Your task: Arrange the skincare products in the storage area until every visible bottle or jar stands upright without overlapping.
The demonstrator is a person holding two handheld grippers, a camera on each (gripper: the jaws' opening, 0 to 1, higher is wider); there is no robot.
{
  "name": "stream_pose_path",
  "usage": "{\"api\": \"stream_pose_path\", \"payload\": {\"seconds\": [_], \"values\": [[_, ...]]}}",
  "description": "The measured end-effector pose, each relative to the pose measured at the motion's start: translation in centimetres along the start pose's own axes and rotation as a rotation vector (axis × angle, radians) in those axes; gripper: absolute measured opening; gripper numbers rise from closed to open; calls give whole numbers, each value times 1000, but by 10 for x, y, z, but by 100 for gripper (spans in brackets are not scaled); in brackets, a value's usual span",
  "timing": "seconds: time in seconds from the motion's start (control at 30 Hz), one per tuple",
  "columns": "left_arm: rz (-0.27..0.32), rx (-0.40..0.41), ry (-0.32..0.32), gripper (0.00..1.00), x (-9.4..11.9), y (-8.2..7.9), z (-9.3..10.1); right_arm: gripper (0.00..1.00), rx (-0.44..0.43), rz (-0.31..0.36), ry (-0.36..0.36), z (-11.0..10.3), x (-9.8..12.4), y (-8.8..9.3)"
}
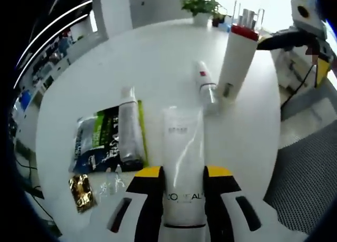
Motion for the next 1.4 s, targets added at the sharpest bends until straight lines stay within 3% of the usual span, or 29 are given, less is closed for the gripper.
{"api": "stream_pose_path", "payload": {"seconds": [0.3,0.97,1.4], "values": [[60,25,2,25,22,-11,5,65,-97,96,-9,-4,-3,-9],[159,58,-18,25,56,-27,16,49,-219,162,-108,-29,-35,-12],[219,74,-6,26,70,-35,31,39,-385,236,-143,-31,-49,-19]]}}
Point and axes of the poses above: the point that each gripper's makers call its tool centre point, and the gripper's own axes: x roughly backward along the fingers, z roughly to its right, y roughly out of its underside, the point moved 1 cm from there along x, roughly backward along the fingers, and after that the axes turned 6 degrees about -y, right-handed, at the moved point
